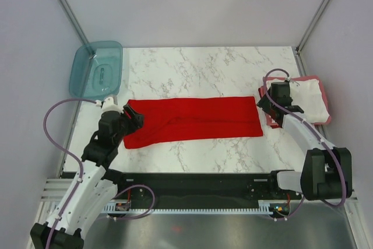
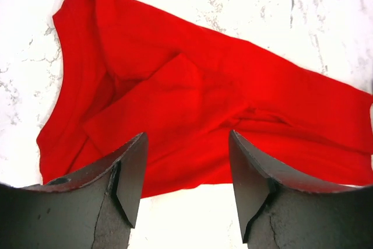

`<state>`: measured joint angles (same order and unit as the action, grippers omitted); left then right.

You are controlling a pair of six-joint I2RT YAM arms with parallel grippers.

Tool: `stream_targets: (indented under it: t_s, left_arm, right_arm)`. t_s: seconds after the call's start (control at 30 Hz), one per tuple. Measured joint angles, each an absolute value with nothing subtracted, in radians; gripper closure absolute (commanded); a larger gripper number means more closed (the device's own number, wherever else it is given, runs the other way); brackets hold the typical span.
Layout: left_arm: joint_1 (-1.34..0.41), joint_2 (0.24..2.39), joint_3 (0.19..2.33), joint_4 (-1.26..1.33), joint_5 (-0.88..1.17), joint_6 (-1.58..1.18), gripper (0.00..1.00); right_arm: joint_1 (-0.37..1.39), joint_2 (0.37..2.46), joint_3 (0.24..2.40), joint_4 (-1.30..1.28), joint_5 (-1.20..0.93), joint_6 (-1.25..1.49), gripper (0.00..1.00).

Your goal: Fold and stack the t-shirts

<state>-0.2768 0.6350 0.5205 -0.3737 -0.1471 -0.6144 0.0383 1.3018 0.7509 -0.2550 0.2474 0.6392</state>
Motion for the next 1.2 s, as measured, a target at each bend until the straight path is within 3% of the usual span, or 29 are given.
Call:
stream_targets:
  t_s: [0.17,0.33,0.77,1.03,1.2]
  left_arm:
    - [-0.277,0.620,0.516,-0.371,-0.125,-0.624,0.34]
    - [-0.277,0.791,0.537,-0.328,-0.083,-0.642,0.35]
    - [-0.276,1.161,0.665,-0.186,-0.086,-0.741,0.36]
    - [-0.256,1.217,0.645,-0.057,-0.139,-0.828,0.37]
    - [-0.229,1.316,0.637,0.027,-0.148,-0.892,0.38]
  right_arm:
    - [0.105,1.245,0.756,-0.228,0.259,0.617,0.37]
    - [0.216,1.282,0.795,-0.214,0.215,0.594,0.46]
    - [0.601,1.735,1.134,-0.179,0.096,0.544,0.53]
    - [0.616,1.972,1.355,-0.169,-0.006,0.544,0.54]
    - [0.612,2.081,1.416,-0.165,-0.054,0.546,0.61]
